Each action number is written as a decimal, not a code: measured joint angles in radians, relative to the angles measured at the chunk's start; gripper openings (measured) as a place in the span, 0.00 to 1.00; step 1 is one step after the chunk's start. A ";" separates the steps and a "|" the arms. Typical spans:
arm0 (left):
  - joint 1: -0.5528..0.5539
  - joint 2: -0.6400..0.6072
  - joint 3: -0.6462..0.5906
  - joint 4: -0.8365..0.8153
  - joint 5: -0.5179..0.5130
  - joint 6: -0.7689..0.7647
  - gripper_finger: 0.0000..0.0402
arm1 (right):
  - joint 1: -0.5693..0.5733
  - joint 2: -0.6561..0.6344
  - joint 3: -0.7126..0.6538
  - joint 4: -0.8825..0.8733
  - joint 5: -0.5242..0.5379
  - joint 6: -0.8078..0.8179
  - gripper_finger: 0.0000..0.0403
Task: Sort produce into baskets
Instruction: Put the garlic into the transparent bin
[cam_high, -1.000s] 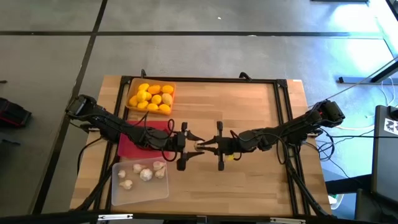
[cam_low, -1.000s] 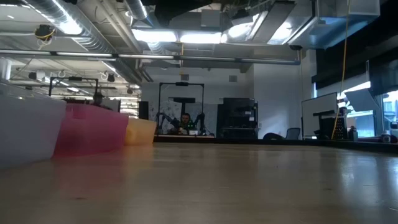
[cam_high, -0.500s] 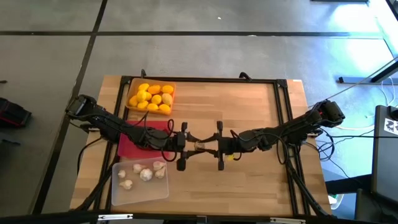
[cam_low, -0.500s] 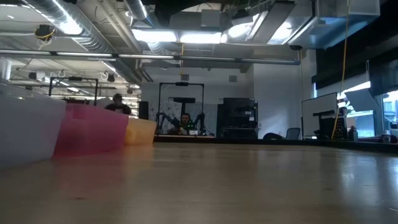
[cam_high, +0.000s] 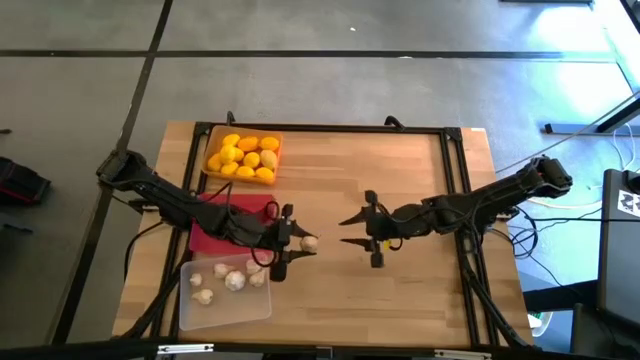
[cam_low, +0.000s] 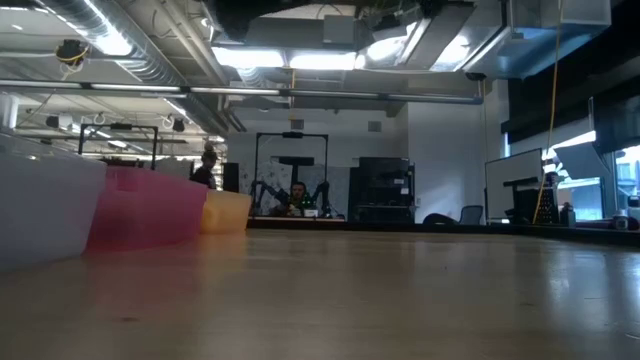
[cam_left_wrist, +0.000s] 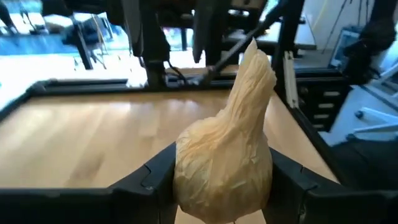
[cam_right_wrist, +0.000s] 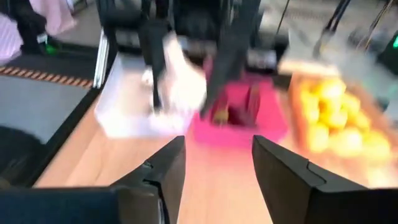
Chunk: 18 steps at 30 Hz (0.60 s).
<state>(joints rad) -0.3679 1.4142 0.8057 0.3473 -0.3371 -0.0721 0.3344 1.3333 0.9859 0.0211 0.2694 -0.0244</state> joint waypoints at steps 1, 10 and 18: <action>-0.009 -0.009 -0.001 -0.024 0.000 -0.023 0.42 | 0.000 -0.005 0.000 -0.034 -0.006 0.021 0.44; -0.115 -0.116 -0.001 -0.367 -0.001 -0.265 0.42 | 0.000 -0.006 0.000 -0.268 -0.027 0.175 0.44; -0.276 -0.147 -0.001 -0.624 0.038 -0.604 0.42 | -0.001 0.002 0.000 -0.324 -0.027 0.192 0.44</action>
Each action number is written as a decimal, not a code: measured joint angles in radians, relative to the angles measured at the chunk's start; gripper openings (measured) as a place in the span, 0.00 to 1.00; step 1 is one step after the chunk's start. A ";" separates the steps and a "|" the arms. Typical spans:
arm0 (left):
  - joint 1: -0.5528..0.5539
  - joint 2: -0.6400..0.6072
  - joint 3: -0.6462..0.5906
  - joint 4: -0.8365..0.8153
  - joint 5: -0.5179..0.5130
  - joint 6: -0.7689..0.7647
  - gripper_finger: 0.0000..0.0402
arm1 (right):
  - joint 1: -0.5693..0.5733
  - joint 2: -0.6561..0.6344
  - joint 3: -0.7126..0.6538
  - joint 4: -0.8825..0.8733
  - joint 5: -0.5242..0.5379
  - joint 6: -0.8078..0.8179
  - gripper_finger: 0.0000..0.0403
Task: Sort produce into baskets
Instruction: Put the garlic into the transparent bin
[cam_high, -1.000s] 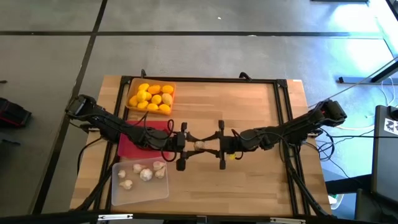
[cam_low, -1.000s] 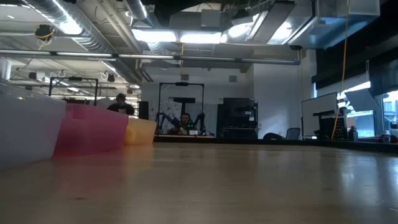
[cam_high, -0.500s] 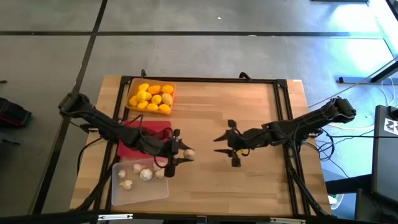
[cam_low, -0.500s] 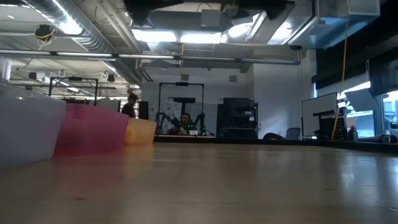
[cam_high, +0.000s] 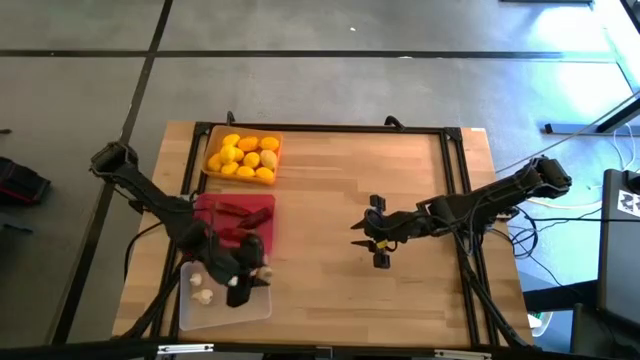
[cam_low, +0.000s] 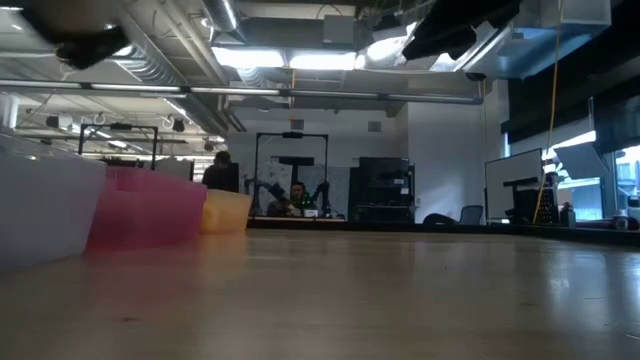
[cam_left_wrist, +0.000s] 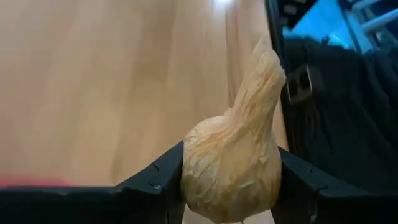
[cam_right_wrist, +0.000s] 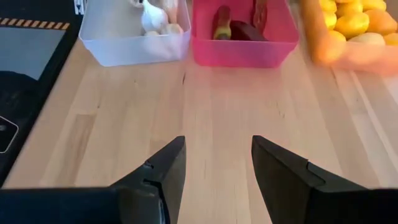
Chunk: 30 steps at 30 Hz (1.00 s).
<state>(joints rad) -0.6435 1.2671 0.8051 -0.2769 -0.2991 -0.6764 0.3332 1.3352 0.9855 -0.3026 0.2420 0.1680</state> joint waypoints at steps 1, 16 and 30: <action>-0.022 0.004 0.000 -0.025 0.003 -0.046 0.42 | 0.000 0.003 0.000 0.002 0.001 0.000 0.44; -0.203 0.126 0.000 -0.182 0.045 -0.351 0.42 | 0.000 0.044 -0.001 -0.030 0.010 -0.016 0.44; -0.199 0.185 0.000 -0.203 0.105 -0.430 0.42 | 0.000 0.047 0.000 -0.046 0.037 -0.016 0.44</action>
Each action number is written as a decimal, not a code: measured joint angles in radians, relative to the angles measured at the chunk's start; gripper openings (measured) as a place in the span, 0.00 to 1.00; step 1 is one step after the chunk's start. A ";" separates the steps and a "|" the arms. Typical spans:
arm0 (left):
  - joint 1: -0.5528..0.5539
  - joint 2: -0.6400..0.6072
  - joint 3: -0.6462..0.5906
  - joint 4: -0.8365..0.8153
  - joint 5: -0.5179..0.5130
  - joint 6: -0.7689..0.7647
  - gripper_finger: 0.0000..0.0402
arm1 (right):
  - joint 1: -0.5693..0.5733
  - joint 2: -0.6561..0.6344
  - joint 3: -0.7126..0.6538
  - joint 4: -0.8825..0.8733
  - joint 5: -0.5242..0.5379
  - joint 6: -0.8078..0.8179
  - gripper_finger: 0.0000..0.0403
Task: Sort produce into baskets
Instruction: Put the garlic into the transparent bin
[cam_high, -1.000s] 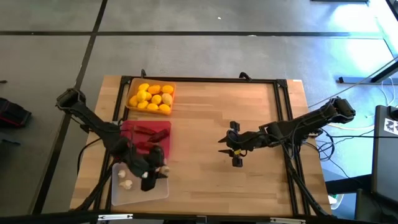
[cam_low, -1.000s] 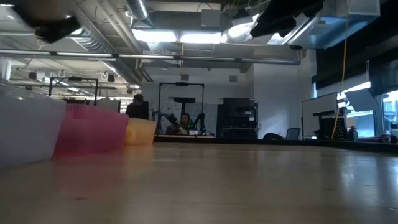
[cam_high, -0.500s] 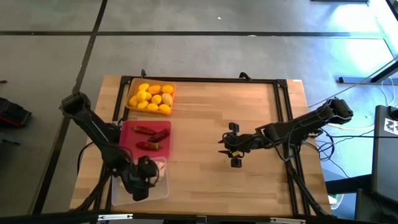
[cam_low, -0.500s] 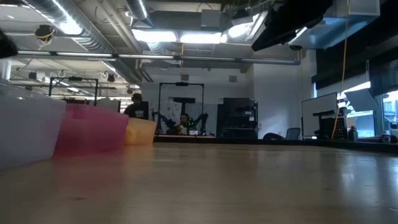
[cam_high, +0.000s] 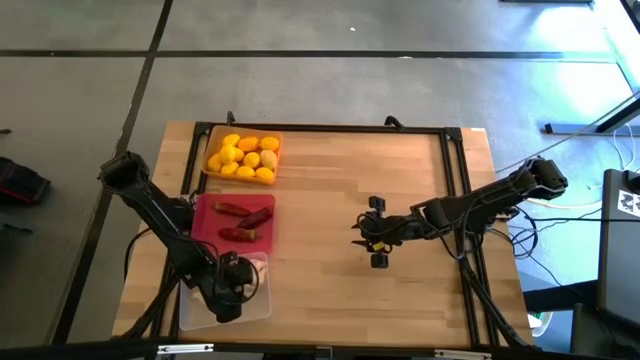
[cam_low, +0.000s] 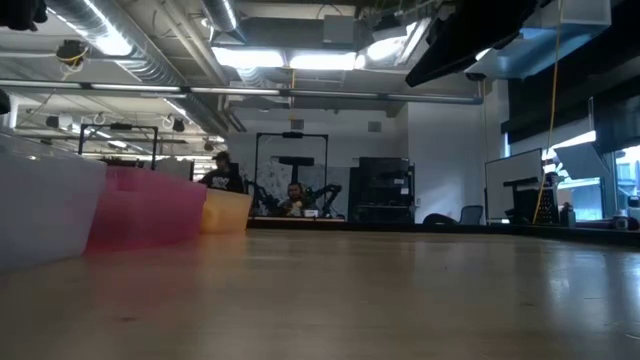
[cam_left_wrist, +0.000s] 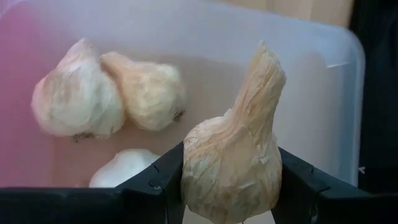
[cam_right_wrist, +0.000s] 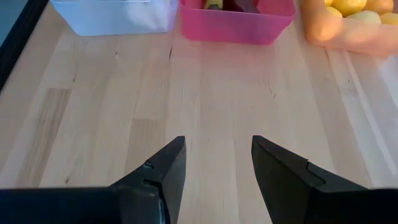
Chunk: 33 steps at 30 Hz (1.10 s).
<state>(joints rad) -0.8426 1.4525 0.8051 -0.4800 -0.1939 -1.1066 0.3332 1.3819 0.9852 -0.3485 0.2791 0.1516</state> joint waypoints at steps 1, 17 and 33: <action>0.001 0.000 0.000 -0.011 0.002 -0.009 0.42 | 0.000 0.000 0.000 0.000 0.000 0.000 0.44; 0.060 0.000 0.000 0.009 0.090 0.023 0.42 | 0.000 0.000 0.000 0.001 0.000 0.005 0.44; 0.078 0.000 0.000 0.008 0.062 -0.008 0.53 | 0.000 0.000 0.000 0.001 0.005 -0.001 0.44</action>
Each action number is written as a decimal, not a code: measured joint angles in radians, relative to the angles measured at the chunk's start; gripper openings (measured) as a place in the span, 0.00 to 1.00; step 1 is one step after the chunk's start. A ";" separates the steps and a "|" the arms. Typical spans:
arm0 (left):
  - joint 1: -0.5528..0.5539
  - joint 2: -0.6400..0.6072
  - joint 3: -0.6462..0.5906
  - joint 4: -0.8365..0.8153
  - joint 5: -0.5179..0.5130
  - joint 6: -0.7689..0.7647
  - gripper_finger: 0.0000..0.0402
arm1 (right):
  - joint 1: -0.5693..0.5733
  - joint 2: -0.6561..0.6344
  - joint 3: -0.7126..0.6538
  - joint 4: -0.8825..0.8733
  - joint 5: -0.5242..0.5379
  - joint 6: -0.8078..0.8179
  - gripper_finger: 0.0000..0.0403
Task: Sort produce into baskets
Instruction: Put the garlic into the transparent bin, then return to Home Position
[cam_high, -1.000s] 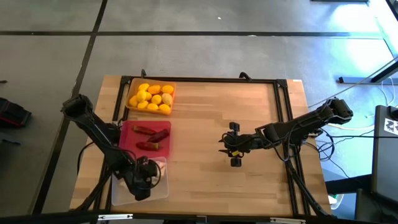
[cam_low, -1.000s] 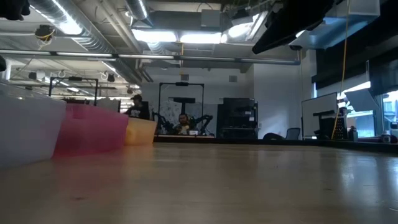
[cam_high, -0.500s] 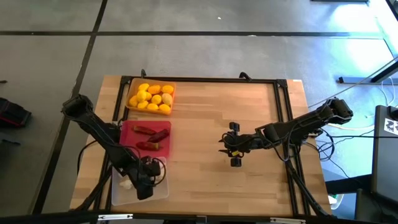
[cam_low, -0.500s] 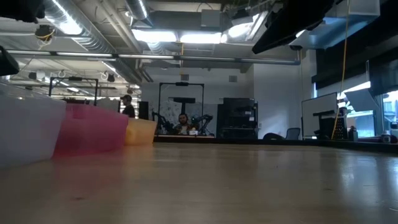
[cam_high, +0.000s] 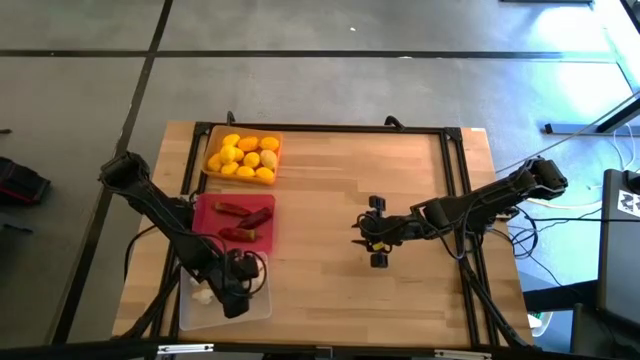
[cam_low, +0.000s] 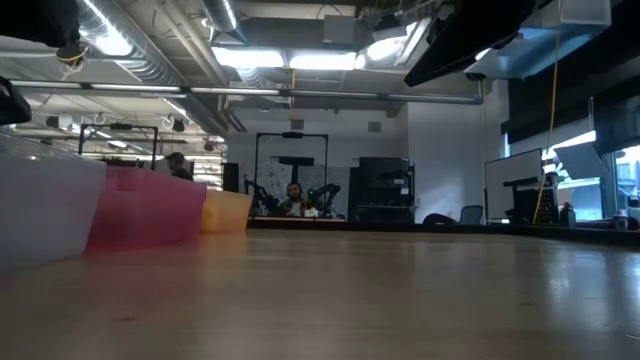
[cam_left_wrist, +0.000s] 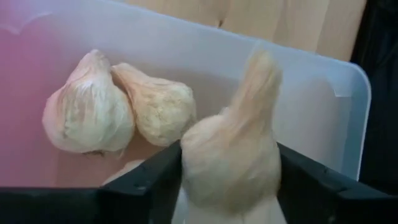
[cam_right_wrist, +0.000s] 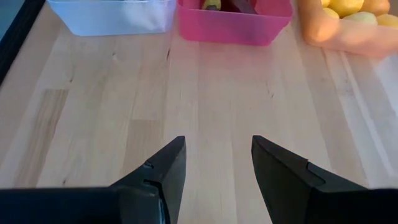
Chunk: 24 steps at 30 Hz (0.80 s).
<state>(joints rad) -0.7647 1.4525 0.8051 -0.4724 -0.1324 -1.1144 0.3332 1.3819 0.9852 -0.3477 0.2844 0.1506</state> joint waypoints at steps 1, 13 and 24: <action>0.000 0.000 0.000 -0.004 0.001 -0.007 0.56 | 0.000 0.000 0.000 0.000 0.005 -0.001 0.44; 0.042 -0.057 0.000 -0.023 0.039 0.049 0.69 | 0.000 0.000 0.000 0.000 0.012 0.000 0.44; 0.079 -0.268 0.000 -0.092 -0.184 0.225 0.69 | 0.000 0.000 0.000 0.001 0.013 0.000 0.44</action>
<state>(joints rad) -0.6855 1.1843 0.8051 -0.5644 -0.3169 -0.8895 0.3332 1.3819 0.9852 -0.3472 0.2977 0.1505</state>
